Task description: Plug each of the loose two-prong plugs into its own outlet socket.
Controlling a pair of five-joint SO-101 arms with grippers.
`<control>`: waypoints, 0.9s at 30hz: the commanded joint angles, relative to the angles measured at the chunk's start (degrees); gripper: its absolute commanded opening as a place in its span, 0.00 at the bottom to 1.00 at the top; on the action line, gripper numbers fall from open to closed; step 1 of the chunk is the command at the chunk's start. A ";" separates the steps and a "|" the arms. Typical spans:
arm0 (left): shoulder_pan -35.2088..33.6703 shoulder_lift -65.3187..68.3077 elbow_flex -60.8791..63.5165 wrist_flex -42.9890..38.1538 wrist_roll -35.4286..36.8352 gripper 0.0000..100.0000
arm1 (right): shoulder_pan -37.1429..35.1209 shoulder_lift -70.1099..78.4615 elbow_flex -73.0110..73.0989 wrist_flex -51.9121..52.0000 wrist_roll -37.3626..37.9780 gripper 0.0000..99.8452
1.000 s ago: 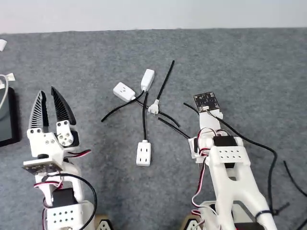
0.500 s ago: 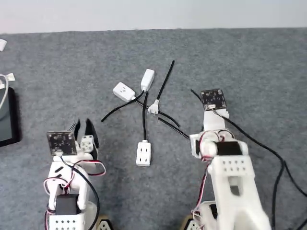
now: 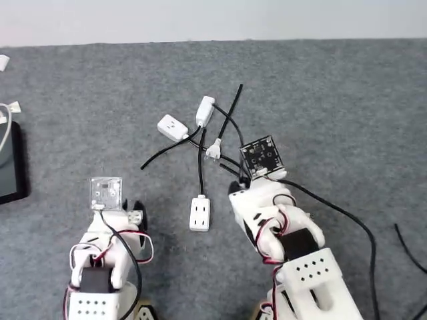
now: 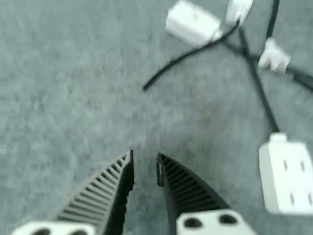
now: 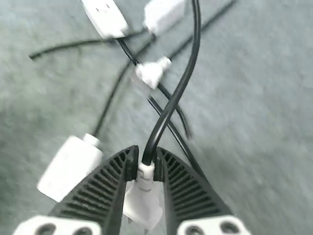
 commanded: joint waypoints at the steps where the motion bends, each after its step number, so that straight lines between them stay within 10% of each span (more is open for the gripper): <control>1: 0.53 10.11 -5.67 -3.60 0.09 0.02 | -1.71 -1.63 -0.62 -4.79 -2.37 0.01; 11: 6.42 35.52 -14.20 -7.82 0.09 0.02 | -6.90 -0.22 1.32 -16.92 -6.15 0.01; 27: 6.42 32.00 -13.05 -7.47 0.09 0.02 | -14.29 18.86 0.09 -34.07 -6.77 0.01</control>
